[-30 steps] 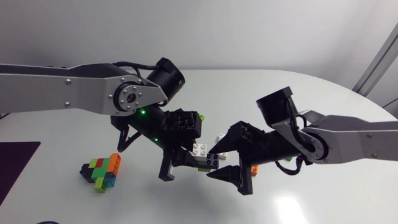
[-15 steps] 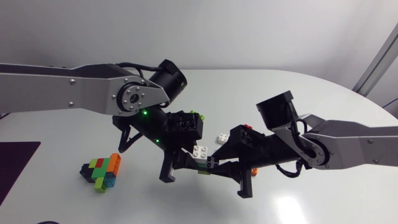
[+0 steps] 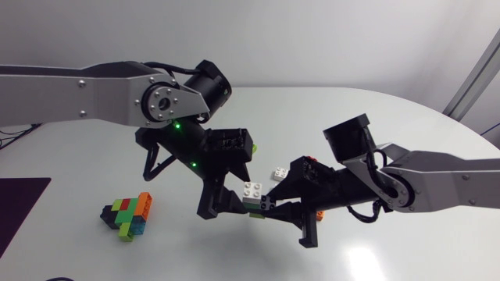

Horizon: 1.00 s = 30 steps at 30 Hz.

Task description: Separate the duplo bricks

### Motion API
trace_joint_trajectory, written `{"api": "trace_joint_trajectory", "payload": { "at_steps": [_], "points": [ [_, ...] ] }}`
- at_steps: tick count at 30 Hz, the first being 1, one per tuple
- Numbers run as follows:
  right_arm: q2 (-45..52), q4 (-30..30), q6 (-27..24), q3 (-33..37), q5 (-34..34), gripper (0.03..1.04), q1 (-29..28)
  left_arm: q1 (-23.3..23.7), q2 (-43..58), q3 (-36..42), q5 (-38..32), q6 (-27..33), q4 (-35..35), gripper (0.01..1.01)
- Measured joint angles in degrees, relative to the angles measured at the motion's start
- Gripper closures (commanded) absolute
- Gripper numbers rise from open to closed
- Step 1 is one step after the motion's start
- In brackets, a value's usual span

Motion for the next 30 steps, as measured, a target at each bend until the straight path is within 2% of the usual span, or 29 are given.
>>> {"api": "trace_joint_trajectory", "payload": {
  "at_steps": [7, 9, 12, 15, 18, 29, 30],
  "points": [
    [0.3, 0.6, -0.3, -0.7, 0.5, 0.79, 0.0, 0.0, 0.0, 1.4, 0.0, 0.0, -0.4, 0.19],
    [0.6, 0.9, -0.4, -0.7, 0.8, 0.79, 0.0, 0.0, 0.0, 1.5, 0.2, 0.0, -0.4, 0.257],
    [1.1, 1.6, -0.5, -0.7, 1.1, 0.79, 0.0, 0.0, 0.0, 1.5, 0.2, 0.0, -0.4, 0.282],
    [1.7, 1.9, -0.5, -0.7, 1.3, 0.79, 0.0, 0.0, 0.0, 1.5, 0.4, 0.0, -0.4, 0.454],
    [2.1, 2.4, -0.5, -0.7, 1.5, 0.79, 0.0, 0.0, 0.0, 1.5, 0.5, 0.0, -0.4, 0.559],
    [2.3, 2.5, -0.4, -0.7, 1.7, 0.79, 0.1, -0.1, 0.8, 1.5, 1.5, 0.0, -0.4, 0.574],
    [2.3, 2.5, -0.4, -0.7, 1.7, 0.79, 0.1, -0.1, 0.8, 1.5, 1.5, 0.0, -0.4, 0.621]
  ]
}}
